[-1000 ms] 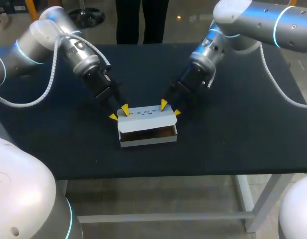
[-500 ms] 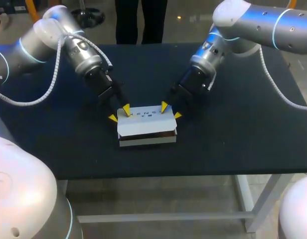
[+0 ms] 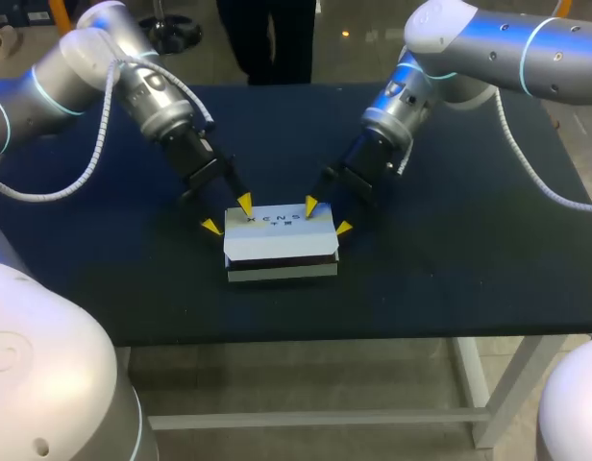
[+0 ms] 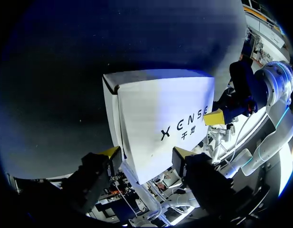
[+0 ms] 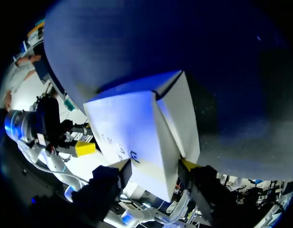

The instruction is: Assemble the packaging by folding the flat box into shape, placing the metal phone stand inside, and closing the box properly

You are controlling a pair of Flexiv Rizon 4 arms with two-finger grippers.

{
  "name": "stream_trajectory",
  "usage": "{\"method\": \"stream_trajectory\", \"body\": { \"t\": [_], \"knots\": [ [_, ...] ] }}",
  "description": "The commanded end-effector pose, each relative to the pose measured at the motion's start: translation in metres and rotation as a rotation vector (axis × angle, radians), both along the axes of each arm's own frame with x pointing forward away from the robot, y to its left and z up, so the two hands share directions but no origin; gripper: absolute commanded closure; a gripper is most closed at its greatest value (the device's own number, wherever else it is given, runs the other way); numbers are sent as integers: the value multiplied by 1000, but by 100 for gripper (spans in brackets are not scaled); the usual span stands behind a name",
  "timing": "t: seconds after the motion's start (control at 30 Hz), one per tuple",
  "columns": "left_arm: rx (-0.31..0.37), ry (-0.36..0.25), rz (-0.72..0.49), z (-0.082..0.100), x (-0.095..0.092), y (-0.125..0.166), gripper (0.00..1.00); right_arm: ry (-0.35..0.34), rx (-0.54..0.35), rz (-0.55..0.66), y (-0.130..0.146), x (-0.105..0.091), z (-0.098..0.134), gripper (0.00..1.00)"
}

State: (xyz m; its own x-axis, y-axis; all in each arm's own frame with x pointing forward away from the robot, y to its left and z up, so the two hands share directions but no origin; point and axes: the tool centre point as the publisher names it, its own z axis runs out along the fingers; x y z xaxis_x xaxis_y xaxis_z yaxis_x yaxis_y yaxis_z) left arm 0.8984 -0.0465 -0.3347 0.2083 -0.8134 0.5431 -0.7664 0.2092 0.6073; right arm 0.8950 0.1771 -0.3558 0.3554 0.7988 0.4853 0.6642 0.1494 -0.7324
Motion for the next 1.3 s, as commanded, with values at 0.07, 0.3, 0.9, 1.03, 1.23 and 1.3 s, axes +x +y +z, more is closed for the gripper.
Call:
{"method": "stream_trajectory", "body": {
  "t": [0.07,0.3,0.9,1.03,1.23,1.3],
  "knots": [
    [14,-31,8,7,-8,2,22,-8,-10,16,4,5,-1,29],
    [31,-73,7,12,-12,4,20,-28,-16,23,6,7,-2,25],
    [62,-143,15,17,-18,8,22,-49,-26,23,6,9,-3,42],
    [70,-195,21,24,-22,10,20,-54,-27,22,6,8,-3,42],
    [87,-298,-36,38,-25,8,15,-54,-25,20,5,8,-3,48],
    [94,-343,-61,43,-26,6,13,-54,-25,20,5,8,-3,46]
  ]
}}
